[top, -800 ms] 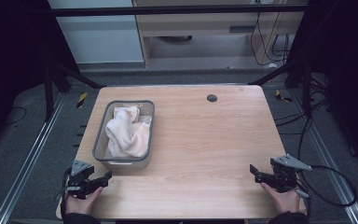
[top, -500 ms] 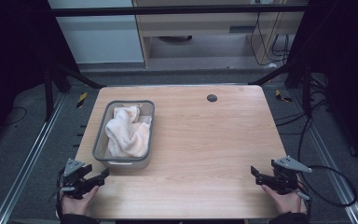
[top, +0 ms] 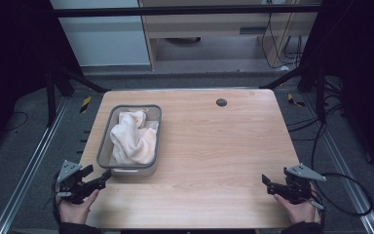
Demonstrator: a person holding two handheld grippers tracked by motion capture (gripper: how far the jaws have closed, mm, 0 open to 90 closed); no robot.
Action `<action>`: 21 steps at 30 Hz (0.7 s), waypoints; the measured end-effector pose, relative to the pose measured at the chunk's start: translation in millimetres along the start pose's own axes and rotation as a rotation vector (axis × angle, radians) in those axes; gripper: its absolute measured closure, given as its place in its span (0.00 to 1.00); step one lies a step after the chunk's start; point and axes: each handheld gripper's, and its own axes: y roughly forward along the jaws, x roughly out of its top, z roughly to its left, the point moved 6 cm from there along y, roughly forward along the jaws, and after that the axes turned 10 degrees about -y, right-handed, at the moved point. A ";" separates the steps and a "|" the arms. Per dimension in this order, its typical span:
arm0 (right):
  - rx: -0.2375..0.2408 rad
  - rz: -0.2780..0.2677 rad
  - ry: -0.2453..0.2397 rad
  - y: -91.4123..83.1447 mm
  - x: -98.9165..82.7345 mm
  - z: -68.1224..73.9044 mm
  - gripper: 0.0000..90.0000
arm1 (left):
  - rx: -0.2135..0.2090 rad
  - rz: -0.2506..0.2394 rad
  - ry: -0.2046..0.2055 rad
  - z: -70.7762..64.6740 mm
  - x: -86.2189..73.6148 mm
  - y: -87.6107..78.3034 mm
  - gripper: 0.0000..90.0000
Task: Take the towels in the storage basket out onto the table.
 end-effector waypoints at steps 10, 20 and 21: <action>-0.005 0.008 -0.013 1.2 -0.7 0.3 0.13 | -0.017 -0.030 0.015 -5.0 18.2 -6.1 0.27; -0.011 0.008 -0.019 1.0 -0.8 0.5 0.12 | -0.021 -0.021 0.034 -6.6 34.3 -4.1 0.26; -0.011 0.008 -0.019 1.0 -0.8 0.4 0.12 | -0.019 -0.026 0.036 -7.0 36.4 -3.9 0.26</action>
